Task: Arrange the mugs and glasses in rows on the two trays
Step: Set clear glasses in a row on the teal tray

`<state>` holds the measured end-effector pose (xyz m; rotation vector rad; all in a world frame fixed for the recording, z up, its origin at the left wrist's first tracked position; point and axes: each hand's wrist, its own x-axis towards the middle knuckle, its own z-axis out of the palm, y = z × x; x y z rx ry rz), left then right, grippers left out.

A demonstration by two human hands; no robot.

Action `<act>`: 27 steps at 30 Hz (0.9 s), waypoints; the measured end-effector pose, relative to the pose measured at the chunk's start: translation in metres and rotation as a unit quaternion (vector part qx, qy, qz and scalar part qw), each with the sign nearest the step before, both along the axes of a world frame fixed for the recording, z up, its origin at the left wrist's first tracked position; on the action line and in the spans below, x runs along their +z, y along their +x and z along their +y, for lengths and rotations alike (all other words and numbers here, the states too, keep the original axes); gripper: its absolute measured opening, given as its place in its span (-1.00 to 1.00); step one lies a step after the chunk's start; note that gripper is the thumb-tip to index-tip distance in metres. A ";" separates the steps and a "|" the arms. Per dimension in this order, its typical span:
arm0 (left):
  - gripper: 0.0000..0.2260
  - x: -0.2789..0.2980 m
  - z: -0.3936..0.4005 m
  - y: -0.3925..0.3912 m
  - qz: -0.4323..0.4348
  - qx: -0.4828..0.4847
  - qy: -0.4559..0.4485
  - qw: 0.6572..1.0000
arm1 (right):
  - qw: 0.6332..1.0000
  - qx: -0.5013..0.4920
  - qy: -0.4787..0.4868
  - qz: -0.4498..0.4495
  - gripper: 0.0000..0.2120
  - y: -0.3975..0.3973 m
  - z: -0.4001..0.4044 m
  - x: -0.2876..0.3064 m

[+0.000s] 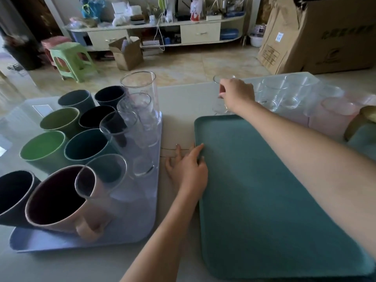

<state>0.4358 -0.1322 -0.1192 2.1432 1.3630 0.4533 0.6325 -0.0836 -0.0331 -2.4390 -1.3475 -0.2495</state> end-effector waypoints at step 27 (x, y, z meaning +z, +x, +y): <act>-0.67 0.015 -0.008 -0.008 -0.017 0.005 -0.002 1.000 | 0.987 0.074 0.127 0.065 -0.74 -0.004 -0.036 0.040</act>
